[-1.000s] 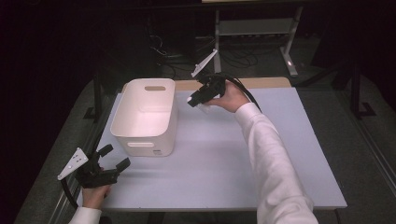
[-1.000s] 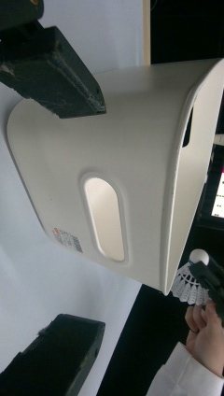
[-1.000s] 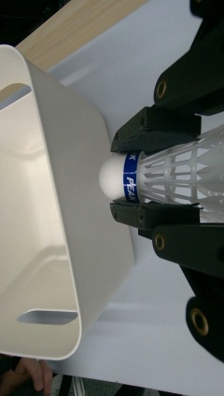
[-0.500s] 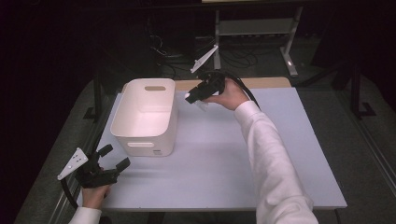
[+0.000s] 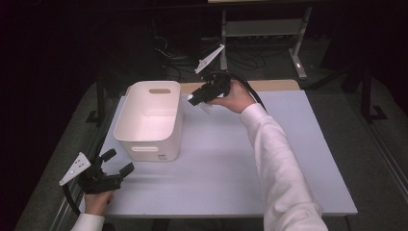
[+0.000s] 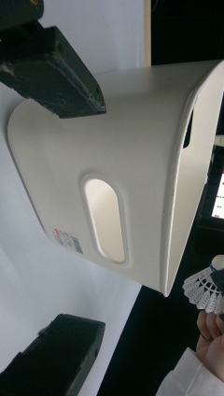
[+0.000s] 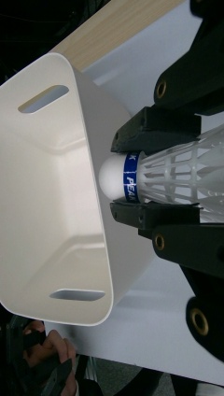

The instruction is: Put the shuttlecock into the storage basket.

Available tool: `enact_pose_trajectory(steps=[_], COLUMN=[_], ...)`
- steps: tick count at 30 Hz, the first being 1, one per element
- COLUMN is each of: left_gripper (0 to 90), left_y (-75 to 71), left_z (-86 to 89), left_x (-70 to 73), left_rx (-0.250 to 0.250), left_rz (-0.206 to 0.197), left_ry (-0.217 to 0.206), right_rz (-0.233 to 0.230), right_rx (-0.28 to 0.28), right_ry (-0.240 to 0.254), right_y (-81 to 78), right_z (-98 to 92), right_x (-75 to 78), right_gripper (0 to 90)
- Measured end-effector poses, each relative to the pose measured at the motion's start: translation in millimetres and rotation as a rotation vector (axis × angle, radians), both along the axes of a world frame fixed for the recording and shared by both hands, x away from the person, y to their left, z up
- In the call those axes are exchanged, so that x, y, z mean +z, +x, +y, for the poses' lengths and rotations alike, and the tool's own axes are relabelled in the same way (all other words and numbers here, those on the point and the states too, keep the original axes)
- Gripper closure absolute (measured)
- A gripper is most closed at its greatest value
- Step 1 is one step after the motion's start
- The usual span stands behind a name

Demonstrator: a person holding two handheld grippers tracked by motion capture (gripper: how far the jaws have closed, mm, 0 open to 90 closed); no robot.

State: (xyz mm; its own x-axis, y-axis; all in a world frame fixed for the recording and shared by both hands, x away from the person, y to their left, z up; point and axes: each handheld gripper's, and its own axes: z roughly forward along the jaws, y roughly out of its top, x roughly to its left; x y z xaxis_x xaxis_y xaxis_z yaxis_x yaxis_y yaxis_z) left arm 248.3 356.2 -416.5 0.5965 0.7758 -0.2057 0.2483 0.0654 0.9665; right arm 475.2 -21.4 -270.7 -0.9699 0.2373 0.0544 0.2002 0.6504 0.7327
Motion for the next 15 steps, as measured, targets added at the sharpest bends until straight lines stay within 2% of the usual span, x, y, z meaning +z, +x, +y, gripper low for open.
enact_pose_trajectory(steps=[2,6,10,13,14,15], left_gripper=[0.0,0.0,0.0,0.0,0.0,0.0], left_y=[0.0,0.0,0.1,0.6,0.5,0.4], left_z=[0.1,-0.1,0.1,0.2,0.0,0.1], left_x=[0.0,0.0,0.0,-0.1,-0.1,0.1], left_rx=[0.000,0.000,-0.001,-0.002,-0.002,-0.003], left_rz=[0.002,0.000,0.000,-0.002,-0.003,-0.005], left_ry=[0.001,0.001,0.002,0.005,0.002,0.004], right_rz=[-0.010,0.000,-0.029,-0.011,-0.027,-0.014], right_rx=[0.005,0.004,0.026,0.024,0.036,0.028], right_ry=[0.014,0.022,0.016,0.022,0.030,0.029], right_y=[0.1,-2.6,-2.4,-4.7,-3.6,-5.0], right_z=[-0.4,1.2,5.8,8.3,9.4,10.8], right_x=[1.2,4.9,6.5,9.4,9.1,10.2], right_gripper=[63.9,64.0,64.0,63.9,64.0,63.9])
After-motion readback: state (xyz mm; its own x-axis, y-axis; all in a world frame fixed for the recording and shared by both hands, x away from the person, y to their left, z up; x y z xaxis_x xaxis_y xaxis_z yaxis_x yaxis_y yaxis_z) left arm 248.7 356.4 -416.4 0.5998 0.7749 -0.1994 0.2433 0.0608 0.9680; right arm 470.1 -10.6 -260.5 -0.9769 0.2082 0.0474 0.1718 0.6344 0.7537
